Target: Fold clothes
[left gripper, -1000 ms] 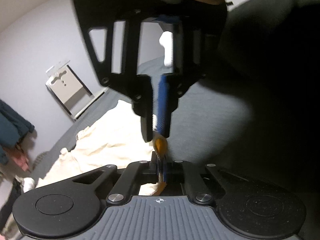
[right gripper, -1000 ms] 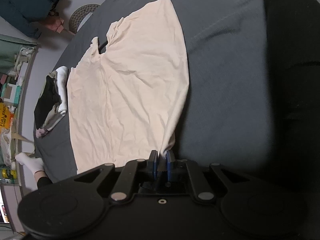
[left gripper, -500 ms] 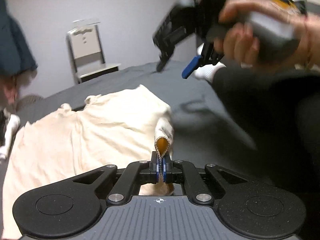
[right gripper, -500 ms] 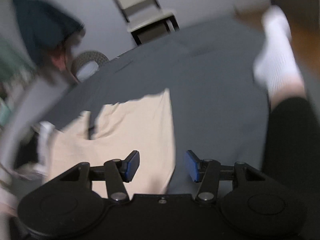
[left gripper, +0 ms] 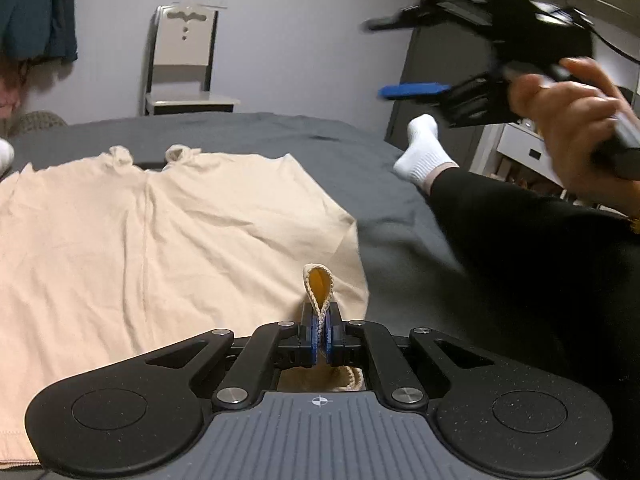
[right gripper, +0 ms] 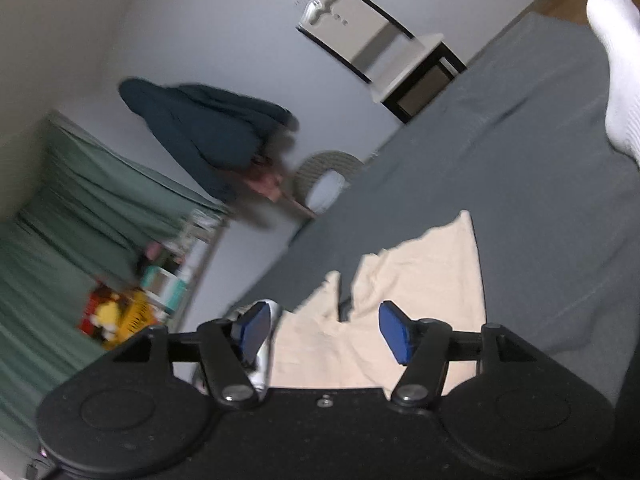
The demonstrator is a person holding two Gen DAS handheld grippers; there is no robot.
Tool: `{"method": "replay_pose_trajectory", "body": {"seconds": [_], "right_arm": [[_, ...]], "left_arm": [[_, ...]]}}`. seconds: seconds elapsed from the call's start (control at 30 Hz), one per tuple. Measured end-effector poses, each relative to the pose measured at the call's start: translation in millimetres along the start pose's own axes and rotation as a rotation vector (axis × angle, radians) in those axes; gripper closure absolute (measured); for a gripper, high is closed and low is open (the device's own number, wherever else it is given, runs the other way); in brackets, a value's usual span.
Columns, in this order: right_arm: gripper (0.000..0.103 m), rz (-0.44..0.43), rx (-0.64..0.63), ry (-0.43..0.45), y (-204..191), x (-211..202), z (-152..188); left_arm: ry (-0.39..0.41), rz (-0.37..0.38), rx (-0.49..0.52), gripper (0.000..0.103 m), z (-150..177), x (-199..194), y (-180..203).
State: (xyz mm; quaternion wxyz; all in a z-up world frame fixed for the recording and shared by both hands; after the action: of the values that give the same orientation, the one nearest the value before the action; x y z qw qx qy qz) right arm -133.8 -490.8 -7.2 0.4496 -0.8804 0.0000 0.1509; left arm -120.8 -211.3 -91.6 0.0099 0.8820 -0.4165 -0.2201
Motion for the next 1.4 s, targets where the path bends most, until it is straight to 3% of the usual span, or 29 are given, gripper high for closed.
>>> {"method": "replay_pose_trajectory", "body": {"seconds": [0.1, 0.23, 0.3, 0.4, 0.57, 0.67, 0.93, 0.97, 1.07, 1.2, 1.4], "right_arm": [[0.038, 0.143, -0.080, 0.026, 2.9, 8.0, -13.8], [0.039, 0.349, -0.194, -0.003, 16.4, 55.7, -27.0], [0.049, 0.410, -0.196, -0.050, 33.2, 87.0, -30.9], [0.056, 0.461, -0.168, -0.103, 60.2, 124.1, -32.2], [0.057, 0.443, -0.148, -0.130, 75.6, 158.2, -29.0], [0.073, 0.447, -0.163, -0.163, 83.3, 171.4, -25.9], [0.074, 0.395, -0.169, -0.138, 86.0, 178.0, -27.5], [0.077, 0.396, -0.167, -0.131, 86.4, 178.5, -27.7], [0.100, 0.394, -0.122, -0.140, 90.1, 181.9, -24.9], [0.101, 0.391, -0.146, -0.100, 78.8, 177.4, -23.9], [0.101, 0.287, -0.109, -0.016, 38.1, 163.5, -29.4]], "left_arm": [[0.009, 0.008, -0.045, 0.099, -4.6, -0.6, -2.8], [0.032, 0.006, -0.072, 0.099, -11.8, -6.9, 1.6], [0.043, -0.004, -0.075, 0.099, -15.9, -11.0, 3.3], [0.052, -0.026, -0.070, 0.099, -21.2, -16.8, 4.2], [0.053, -0.042, -0.079, 0.099, -24.8, -18.0, -2.6], [0.051, -0.050, -0.087, 0.099, -25.4, -13.3, -6.8], [0.065, -0.067, -0.058, 0.099, -28.4, -0.3, -11.6], [0.069, -0.070, -0.051, 0.099, -29.4, 0.1, -11.0], [0.081, -0.074, -0.055, 0.099, -33.2, -0.3, -10.7], [0.110, -0.101, -0.047, 0.099, -38.9, -8.4, -13.1], [0.163, -0.208, -0.067, 0.099, -46.3, -39.4, -31.3]]}}
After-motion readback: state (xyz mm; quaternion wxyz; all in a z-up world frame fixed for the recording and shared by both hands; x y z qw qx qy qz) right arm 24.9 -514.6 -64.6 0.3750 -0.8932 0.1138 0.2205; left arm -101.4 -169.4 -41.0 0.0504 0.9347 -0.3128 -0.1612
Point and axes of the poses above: each gripper's, at about its wrist camera, not at the fingertips, and x roughly the way its jaws point, y to its right, z to its underside, the point moved 3 cm from there along x, roughly the way its jaws point, and after that the axes turned 10 degrees about y, right-handed, at the moved point
